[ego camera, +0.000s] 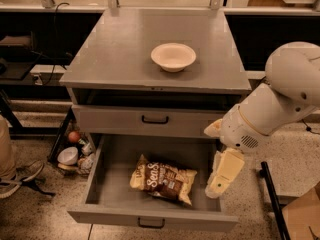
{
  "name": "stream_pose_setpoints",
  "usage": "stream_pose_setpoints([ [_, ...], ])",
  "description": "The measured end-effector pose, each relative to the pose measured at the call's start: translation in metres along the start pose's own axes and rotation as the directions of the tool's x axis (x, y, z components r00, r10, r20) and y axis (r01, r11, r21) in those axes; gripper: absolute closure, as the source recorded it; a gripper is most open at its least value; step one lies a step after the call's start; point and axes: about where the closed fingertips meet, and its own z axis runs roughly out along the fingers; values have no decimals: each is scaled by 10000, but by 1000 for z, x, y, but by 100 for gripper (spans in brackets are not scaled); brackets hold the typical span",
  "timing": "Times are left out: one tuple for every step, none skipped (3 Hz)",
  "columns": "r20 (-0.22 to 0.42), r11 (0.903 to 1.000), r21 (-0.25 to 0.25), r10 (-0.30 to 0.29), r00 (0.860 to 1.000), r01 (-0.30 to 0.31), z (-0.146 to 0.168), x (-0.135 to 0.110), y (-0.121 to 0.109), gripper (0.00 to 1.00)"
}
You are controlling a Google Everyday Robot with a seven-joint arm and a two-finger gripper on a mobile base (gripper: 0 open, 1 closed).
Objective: Pick brown chip bag from middle drawer and place on counter
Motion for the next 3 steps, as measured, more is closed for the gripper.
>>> stream_pose_setpoints([
  [272, 9989, 198, 426, 9987, -432, 29, 19, -16, 0],
  [711, 9880, 392, 1464, 9867, -1495, 90, 69, -38, 0],
  [1551, 9659, 686, 2369, 9591, -2497, 140, 106, -61, 0],
])
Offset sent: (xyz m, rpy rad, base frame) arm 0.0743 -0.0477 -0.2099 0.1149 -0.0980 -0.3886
